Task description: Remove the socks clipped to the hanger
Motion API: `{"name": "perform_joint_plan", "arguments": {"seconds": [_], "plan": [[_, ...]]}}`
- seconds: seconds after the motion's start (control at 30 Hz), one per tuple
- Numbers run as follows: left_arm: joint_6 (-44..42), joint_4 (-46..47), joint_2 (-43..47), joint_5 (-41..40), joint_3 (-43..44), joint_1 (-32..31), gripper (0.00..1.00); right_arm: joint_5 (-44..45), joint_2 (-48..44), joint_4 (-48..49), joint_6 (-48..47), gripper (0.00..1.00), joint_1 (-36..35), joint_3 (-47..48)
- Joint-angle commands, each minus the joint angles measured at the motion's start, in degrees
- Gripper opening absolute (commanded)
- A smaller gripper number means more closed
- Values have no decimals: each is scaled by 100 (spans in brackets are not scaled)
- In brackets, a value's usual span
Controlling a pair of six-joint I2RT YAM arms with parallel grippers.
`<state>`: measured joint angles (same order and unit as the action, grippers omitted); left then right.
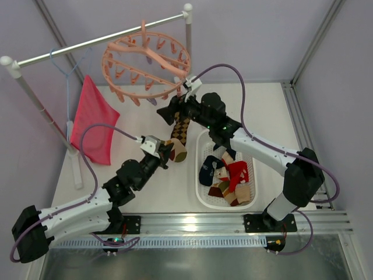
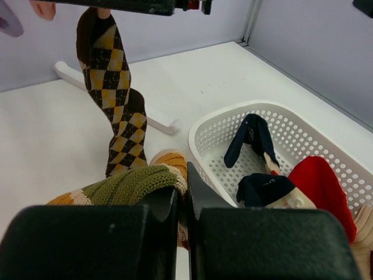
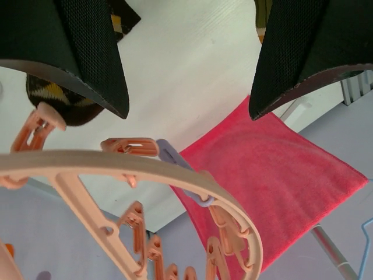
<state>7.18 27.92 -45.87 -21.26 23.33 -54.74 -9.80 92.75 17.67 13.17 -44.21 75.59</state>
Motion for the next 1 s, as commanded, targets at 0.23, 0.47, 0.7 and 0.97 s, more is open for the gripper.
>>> {"name": "perform_joint_plan", "arguments": {"seconds": [0.23, 0.47, 0.7, 0.97], "plan": [[29, -23, -335, 25, 277, -19, 0, 1769, -916, -395, -332, 84, -18, -1081], [47, -384, -511, 482, 558, -19, 0, 2782, -1803, -748, -157, 86, 482, -2267], [318, -902, -423, 1307, 988, -19, 0, 2158, -3218, -650, 520, 90, 2053, -3813], [1636, -921, -10, 2853, 1507, -19, 0, 1904, -4106, -1003, 906, 97, 3127, -4447]]}}
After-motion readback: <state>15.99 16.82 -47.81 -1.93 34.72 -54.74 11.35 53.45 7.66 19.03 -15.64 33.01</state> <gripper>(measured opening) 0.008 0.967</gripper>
